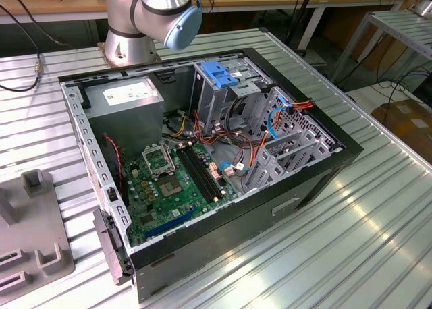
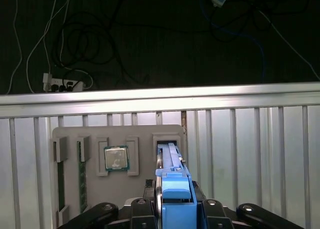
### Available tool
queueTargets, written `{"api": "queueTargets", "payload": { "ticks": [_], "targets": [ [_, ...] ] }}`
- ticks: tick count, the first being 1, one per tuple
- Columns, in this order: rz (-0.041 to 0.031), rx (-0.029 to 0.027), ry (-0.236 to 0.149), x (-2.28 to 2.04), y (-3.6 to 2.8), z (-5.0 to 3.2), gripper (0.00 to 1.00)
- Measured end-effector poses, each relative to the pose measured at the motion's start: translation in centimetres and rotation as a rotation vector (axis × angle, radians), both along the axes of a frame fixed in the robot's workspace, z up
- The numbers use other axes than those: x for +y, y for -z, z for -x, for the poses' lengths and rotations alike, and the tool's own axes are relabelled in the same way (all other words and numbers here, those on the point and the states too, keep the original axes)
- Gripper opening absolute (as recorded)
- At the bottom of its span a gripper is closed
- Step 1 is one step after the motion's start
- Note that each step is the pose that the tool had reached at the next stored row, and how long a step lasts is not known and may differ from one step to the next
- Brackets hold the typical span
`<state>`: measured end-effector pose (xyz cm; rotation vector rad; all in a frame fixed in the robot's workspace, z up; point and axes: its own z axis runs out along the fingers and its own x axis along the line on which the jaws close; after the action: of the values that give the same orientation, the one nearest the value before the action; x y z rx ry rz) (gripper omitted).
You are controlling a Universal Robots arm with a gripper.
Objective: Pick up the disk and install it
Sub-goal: 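Pick up the disk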
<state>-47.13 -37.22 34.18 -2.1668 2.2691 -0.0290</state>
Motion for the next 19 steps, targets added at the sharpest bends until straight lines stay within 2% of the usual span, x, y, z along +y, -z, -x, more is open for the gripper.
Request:
{"api": "queueTargets", "payload": {
  "ticks": [19],
  "targets": [
    [0.0,0.0,0.0,0.0,-1.39,0.0,0.37]
  ]
}}
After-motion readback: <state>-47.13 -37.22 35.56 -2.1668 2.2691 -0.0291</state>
